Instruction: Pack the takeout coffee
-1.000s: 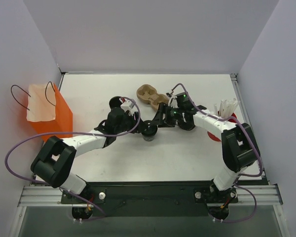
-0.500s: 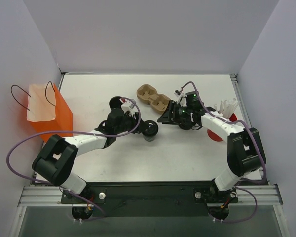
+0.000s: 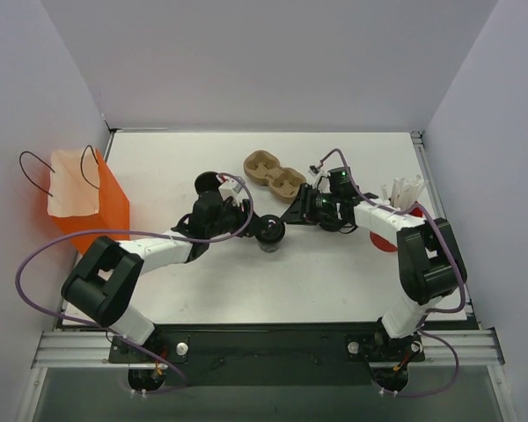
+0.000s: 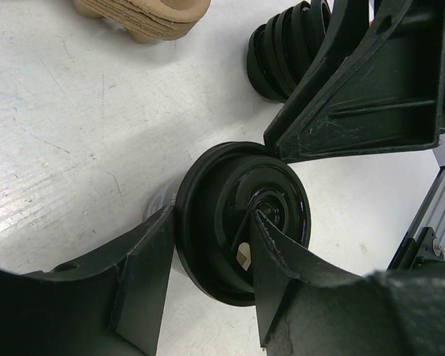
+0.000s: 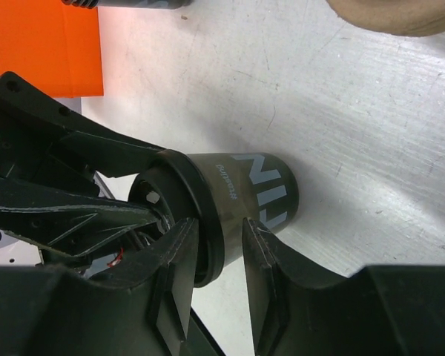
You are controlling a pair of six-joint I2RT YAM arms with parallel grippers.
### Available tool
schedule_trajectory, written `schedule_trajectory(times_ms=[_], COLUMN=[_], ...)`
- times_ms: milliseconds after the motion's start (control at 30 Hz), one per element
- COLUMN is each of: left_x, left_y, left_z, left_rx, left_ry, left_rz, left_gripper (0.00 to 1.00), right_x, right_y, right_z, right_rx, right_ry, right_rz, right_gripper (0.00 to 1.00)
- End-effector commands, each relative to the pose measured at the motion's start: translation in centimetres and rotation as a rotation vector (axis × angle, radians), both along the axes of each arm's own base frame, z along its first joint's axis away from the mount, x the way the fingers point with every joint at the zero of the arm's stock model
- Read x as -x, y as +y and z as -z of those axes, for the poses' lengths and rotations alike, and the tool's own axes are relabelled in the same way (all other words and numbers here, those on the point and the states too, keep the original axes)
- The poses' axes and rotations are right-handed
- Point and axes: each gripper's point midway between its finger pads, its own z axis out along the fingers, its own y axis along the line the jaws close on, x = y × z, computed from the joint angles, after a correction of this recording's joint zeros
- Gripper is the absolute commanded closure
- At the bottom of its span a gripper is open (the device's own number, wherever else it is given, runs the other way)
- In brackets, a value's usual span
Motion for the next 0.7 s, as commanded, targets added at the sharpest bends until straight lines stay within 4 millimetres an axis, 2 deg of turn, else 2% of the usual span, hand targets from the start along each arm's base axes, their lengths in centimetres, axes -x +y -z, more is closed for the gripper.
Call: schedule_trajectory(times_ms=[0, 33, 133, 167, 233, 267, 333, 467, 500, 567, 600, 667], left_x=[3.2, 3.1, 3.4, 3.5, 3.9, 4.1, 4.5, 5.1, 5.3, 5.9, 6.1, 6.7], left_y=[2.7, 2.8, 3.1, 3.3, 3.6, 3.8, 4.2, 4.8, 5.0, 5.5, 5.7, 6.3], left_z=[7.4, 7.5, 8.4, 8.9, 9.8, 10.5, 11.3, 13.0, 13.4, 14.2, 14.5, 15.2], left_rx=[-0.2, -0.203, -0.218, -0.224, -0.235, -0.243, -0.251, -0.262, -0.268, -0.287, -0.292, -0.301], left_ry=[0.188, 0.19, 0.207, 0.218, 0.236, 0.248, 0.263, 0.292, 0.299, 0.312, 0.318, 0.33], left_rz=[0.014, 0.01, -0.005, -0.006, -0.014, -0.017, -0.027, -0.053, -0.062, -0.078, -0.086, -0.102], left_gripper=[0.48, 0.48, 0.48, 0.48, 0.48, 0.48, 0.48, 0.48, 0.49, 0.49, 0.49, 0.49], right_x=[0.4, 1.0, 1.6, 2.3, 2.5, 3.4, 3.7, 5.5, 6.8, 7.6, 8.7, 9.2], right_y=[0.4, 0.2, 0.4, 0.2, 0.3, -0.1, -0.3, -1.8, -2.6, -3.5, -4.0, -4.4], right_z=[0.2, 1.1, 2.1, 3.2, 4.3, 5.6, 6.7, 10.8, 12.2, 13.4, 14.2, 14.6], right_rx=[-0.048, -0.045, -0.066, -0.06, -0.065, -0.058, -0.061, 0.049, 0.074, 0.112, 0.141, 0.159], right_ry=[-0.008, 0.013, 0.026, 0.055, 0.073, 0.102, 0.118, 0.18, 0.209, 0.215, 0.226, 0.215], right_rz=[-0.015, -0.01, -0.001, 0.006, 0.026, 0.037, 0.064, 0.134, 0.152, 0.197, 0.206, 0.222], right_gripper=[0.69, 0.69, 0.71, 0.72, 0.74, 0.75, 0.76, 0.78, 0.78, 0.79, 0.79, 0.79])
